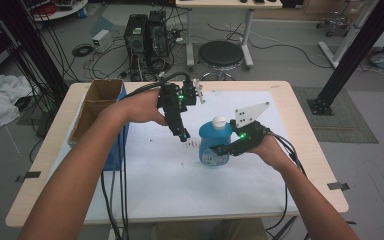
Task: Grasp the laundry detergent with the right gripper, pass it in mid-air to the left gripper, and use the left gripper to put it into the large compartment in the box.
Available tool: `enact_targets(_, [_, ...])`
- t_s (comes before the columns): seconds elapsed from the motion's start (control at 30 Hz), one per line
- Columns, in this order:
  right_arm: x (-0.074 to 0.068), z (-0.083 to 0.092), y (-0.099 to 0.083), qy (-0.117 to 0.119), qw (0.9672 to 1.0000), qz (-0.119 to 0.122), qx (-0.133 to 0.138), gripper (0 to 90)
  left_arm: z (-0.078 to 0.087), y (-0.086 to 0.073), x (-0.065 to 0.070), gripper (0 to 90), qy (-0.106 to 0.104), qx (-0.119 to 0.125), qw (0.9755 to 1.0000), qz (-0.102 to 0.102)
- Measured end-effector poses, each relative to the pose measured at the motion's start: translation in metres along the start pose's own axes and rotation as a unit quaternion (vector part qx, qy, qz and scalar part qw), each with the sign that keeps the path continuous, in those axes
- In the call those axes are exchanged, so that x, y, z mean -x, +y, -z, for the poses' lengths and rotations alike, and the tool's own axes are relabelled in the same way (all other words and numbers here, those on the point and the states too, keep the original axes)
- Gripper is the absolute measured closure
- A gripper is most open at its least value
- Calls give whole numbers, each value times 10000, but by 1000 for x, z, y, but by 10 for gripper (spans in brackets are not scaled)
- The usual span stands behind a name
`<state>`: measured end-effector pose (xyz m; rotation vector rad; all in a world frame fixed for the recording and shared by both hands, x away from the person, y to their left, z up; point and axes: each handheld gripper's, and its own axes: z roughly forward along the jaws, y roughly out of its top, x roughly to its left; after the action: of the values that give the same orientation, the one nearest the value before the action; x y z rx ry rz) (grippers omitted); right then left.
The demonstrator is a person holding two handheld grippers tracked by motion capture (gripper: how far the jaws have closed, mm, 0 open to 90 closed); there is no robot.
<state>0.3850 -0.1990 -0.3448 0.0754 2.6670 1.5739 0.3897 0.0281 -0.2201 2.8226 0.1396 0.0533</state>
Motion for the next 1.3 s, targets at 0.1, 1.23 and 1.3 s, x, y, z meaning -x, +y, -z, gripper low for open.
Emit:
enact_targets(0.1, [-3,1,4,-31,10000,-6,10,449,2,5,5,88,-8,6,10000,-41])
enact_targets(1.23, [-41,-9,37,43,9999,75,-79,449,4,41,47,88,-130,-186,9991,-356])
enact_targets(1.3, [-41,-9,38,43,9999,95,-80,449,3,44,47,88,-126,-194,9990,-370])
